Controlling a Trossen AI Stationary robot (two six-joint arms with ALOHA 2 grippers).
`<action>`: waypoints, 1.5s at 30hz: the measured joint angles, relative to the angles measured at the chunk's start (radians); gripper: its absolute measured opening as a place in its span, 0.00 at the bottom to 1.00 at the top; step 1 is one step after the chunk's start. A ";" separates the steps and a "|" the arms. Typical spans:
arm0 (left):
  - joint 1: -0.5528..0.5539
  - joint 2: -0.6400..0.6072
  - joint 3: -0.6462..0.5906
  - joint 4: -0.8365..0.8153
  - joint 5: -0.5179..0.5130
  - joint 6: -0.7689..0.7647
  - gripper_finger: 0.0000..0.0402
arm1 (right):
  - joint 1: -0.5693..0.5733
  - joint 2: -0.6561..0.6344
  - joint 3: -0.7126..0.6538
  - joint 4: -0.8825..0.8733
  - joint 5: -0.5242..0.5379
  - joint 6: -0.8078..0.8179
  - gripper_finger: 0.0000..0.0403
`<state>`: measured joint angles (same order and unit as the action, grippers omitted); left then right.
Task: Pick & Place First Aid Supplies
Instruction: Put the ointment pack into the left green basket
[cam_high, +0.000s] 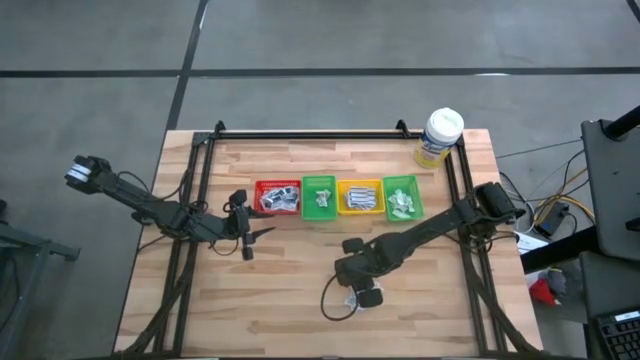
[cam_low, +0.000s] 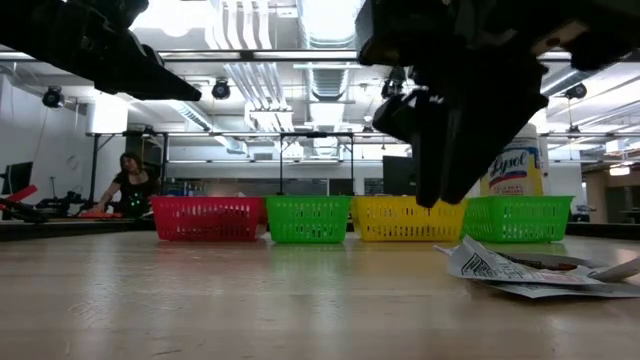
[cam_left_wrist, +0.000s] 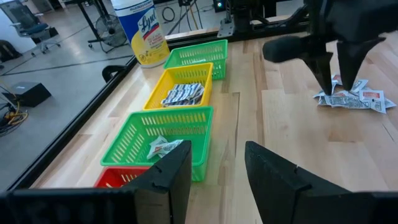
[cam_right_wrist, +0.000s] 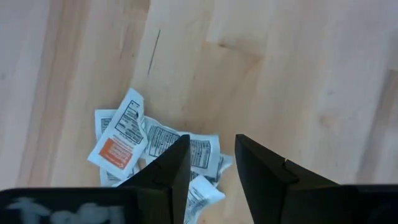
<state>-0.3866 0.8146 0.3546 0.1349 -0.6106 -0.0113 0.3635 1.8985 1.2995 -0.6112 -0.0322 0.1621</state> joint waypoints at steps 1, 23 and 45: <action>0.000 0.000 0.000 0.000 0.000 0.000 0.38 | -0.001 0.007 0.000 0.001 -0.004 -0.006 0.31; 0.001 0.003 0.000 0.003 -0.004 0.000 0.38 | -0.033 0.104 0.001 -0.009 -0.053 -0.061 0.32; 0.001 0.003 0.000 0.003 -0.008 0.000 0.38 | -0.036 0.111 0.009 -0.014 -0.043 -0.069 0.18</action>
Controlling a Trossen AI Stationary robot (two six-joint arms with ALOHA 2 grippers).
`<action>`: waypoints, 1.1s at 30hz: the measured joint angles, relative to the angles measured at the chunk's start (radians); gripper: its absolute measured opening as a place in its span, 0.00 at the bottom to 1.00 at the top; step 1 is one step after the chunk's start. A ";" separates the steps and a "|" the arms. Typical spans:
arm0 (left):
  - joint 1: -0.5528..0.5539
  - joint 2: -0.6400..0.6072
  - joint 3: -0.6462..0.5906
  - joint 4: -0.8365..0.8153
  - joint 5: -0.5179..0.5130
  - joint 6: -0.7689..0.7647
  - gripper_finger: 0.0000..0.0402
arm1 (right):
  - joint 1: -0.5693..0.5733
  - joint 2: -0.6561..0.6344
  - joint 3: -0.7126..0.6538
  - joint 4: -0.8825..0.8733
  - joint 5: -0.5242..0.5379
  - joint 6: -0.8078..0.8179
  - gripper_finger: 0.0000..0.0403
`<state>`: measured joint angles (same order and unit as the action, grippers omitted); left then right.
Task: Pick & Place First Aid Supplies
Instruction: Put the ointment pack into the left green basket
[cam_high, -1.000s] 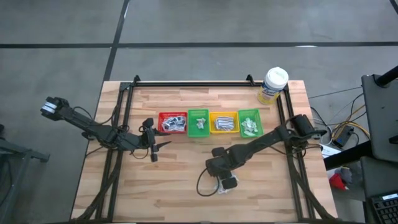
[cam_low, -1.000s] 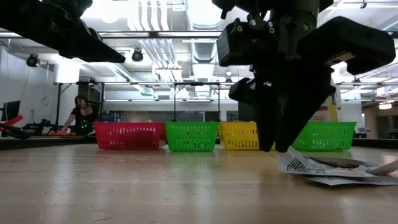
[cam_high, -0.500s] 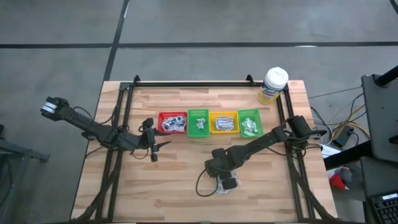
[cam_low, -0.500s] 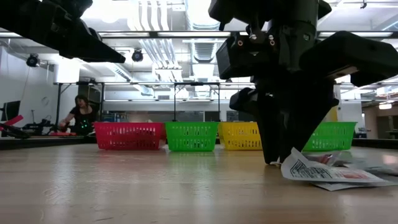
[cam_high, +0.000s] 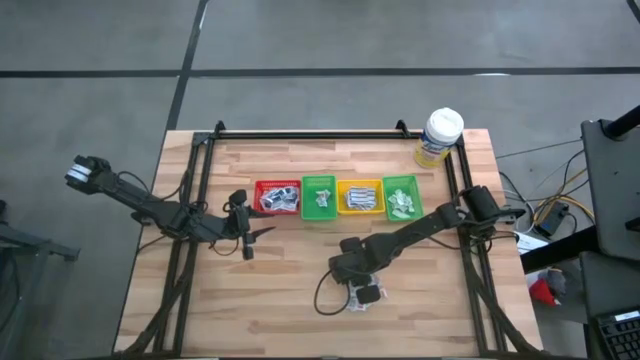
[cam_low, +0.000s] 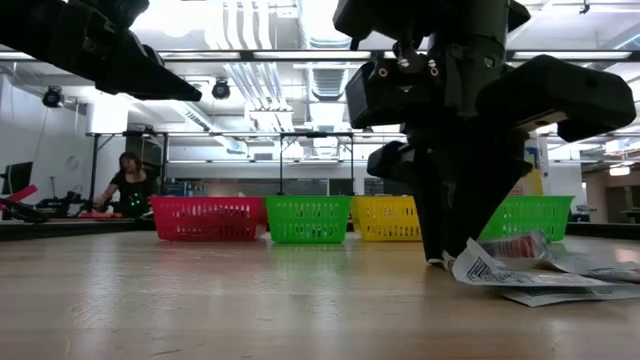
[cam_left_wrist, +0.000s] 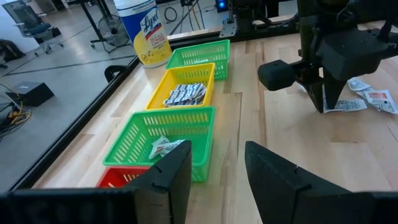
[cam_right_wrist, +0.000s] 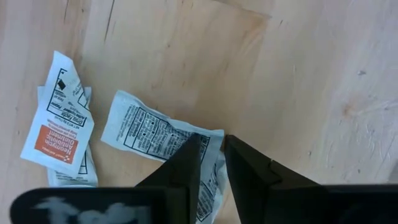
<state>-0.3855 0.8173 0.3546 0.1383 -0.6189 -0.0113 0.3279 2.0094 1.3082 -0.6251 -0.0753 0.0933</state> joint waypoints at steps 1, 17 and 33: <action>0.000 0.000 0.000 0.000 0.000 0.000 0.38 | 0.000 0.001 0.005 -0.004 0.000 0.000 0.18; 0.000 0.000 0.000 0.000 0.000 0.000 0.38 | -0.002 0.006 0.026 0.010 -0.001 -0.027 0.24; 0.000 0.000 0.000 0.000 0.000 0.000 0.38 | -0.006 0.004 0.026 0.013 -0.001 -0.044 0.08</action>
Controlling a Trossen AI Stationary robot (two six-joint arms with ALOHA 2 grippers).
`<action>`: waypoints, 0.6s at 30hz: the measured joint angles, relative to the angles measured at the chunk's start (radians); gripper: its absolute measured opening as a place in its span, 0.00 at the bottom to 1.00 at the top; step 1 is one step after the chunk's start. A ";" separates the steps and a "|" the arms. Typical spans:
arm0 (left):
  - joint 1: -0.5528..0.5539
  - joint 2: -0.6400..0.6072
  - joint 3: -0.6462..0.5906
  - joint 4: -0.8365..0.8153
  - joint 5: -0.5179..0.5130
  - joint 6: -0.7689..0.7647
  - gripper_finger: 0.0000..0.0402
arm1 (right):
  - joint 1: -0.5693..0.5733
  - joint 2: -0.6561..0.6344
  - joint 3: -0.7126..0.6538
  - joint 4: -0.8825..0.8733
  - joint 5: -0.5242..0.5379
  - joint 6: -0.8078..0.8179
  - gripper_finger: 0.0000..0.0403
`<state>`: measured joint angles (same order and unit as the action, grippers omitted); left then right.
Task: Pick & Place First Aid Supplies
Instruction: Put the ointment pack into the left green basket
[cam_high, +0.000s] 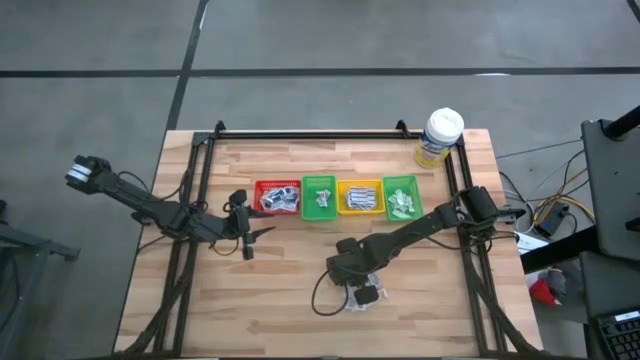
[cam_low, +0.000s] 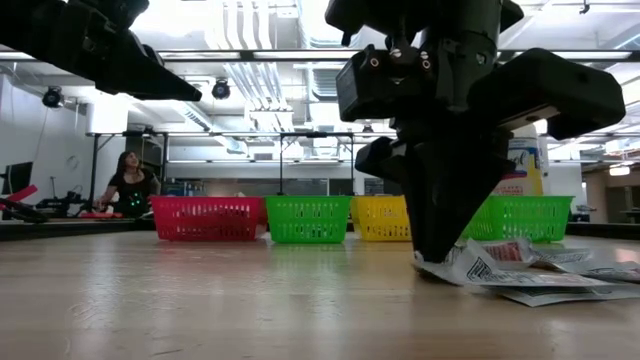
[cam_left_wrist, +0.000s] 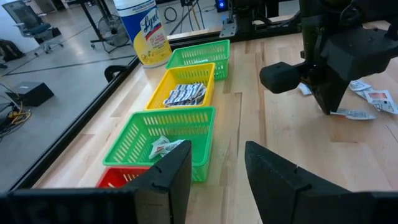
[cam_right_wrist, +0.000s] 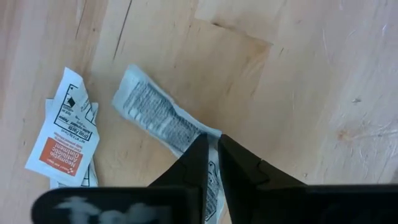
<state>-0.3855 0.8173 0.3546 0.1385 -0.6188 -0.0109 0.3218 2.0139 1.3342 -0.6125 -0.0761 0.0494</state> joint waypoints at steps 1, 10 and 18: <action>0.000 0.000 0.000 0.000 0.000 0.000 0.38 | 0.000 0.000 0.000 0.000 0.000 0.000 0.08; 0.000 0.000 0.000 0.000 0.000 0.000 0.38 | 0.000 -0.001 0.000 -0.002 0.000 0.002 0.02; 0.000 0.000 0.000 0.000 0.000 0.000 0.38 | 0.000 -0.003 0.024 -0.012 0.000 0.002 0.02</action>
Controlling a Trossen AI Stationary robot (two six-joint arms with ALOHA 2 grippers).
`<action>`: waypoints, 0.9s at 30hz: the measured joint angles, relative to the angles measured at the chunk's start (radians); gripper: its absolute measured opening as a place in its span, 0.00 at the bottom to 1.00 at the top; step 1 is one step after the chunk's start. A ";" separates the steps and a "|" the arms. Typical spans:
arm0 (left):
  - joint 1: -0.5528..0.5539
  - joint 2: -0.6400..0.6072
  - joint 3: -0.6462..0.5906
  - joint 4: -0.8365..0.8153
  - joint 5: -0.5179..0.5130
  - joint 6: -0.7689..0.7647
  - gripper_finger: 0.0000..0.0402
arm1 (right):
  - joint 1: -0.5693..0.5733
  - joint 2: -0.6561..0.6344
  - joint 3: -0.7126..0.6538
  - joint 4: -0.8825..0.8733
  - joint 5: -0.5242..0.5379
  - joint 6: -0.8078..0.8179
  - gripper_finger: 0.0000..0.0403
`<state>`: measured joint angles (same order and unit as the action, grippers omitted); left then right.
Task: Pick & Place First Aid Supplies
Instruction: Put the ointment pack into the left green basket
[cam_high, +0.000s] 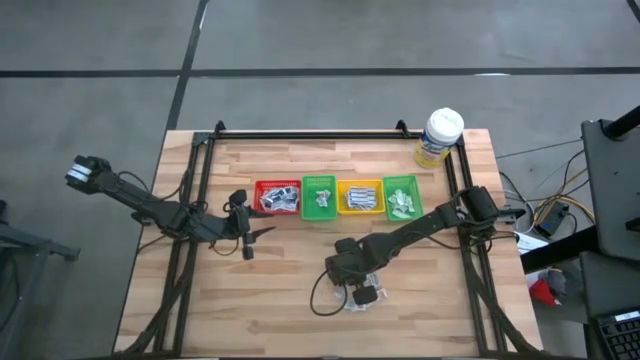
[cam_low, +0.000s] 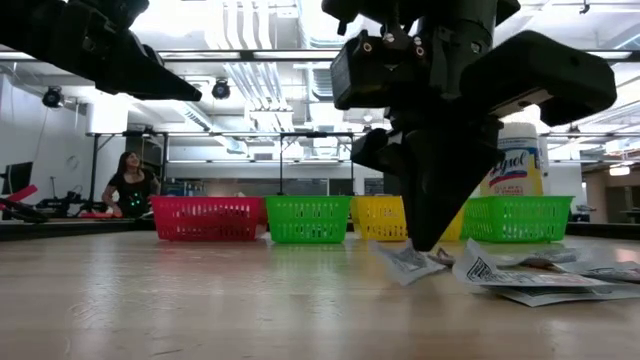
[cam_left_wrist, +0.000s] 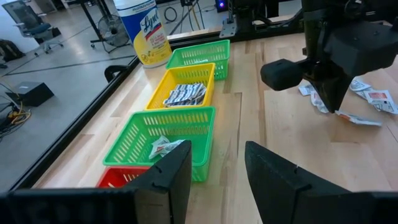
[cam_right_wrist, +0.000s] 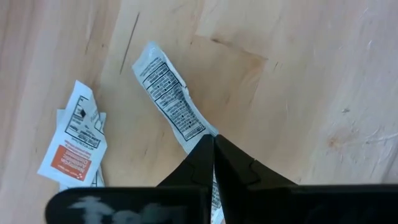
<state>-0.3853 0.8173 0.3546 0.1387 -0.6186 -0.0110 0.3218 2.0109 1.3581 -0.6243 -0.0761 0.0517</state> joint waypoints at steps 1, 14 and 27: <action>0.000 0.000 0.000 0.000 0.000 0.000 0.38 | 0.000 0.000 0.003 -0.001 0.000 0.000 0.02; 0.000 0.000 0.000 0.000 0.000 0.000 0.38 | -0.003 -0.002 0.012 -0.006 0.070 -0.003 0.02; 0.000 0.000 0.000 0.000 0.000 0.000 0.38 | -0.023 -0.009 0.063 -0.034 0.071 -0.004 0.02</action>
<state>-0.3855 0.8173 0.3546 0.1387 -0.6186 -0.0113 0.2986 2.0022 1.4213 -0.6584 -0.0053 0.0474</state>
